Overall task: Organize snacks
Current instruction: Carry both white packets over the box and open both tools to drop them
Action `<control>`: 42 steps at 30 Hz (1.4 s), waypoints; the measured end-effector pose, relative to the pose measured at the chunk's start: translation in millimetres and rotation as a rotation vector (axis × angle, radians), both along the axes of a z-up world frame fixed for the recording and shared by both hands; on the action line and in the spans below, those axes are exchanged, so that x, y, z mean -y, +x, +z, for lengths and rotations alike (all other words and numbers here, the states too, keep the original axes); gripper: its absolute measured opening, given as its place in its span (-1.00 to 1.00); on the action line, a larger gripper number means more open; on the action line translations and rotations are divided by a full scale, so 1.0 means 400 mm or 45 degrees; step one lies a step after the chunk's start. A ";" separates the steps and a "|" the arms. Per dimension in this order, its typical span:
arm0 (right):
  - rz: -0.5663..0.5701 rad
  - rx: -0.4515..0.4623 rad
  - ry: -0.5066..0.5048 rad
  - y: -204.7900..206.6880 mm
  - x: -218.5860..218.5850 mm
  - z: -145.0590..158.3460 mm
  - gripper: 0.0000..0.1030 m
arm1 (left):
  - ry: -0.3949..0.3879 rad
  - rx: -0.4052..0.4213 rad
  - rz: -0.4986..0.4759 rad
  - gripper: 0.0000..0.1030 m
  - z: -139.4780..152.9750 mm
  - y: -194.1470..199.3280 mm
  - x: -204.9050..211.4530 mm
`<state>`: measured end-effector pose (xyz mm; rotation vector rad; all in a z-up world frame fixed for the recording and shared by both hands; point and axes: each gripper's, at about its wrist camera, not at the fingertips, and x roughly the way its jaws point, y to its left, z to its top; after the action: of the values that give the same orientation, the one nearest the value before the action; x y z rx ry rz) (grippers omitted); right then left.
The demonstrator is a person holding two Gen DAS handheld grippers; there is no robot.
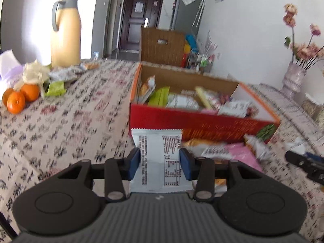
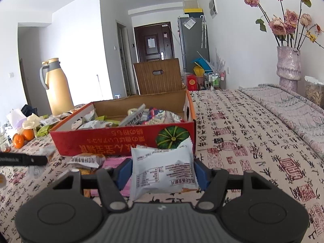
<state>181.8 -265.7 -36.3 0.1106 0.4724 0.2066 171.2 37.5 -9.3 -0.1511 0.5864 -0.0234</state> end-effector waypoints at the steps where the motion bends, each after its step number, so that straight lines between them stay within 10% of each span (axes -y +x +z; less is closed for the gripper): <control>1: 0.002 0.006 0.001 0.003 -0.003 0.004 0.24 | 0.006 0.019 -0.006 -0.15 0.012 -0.001 0.003; 19: 0.044 0.119 0.025 0.140 -0.067 0.102 0.24 | 0.000 0.147 -0.036 -0.15 0.107 0.132 0.056; 42: 0.002 0.118 0.041 0.358 -0.106 0.055 0.26 | -0.025 0.129 0.018 -0.15 0.021 0.331 0.060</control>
<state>325.1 -223.4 -14.4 0.1316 0.3771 0.2203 303.5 13.4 -1.0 -0.1724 0.4840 -0.0232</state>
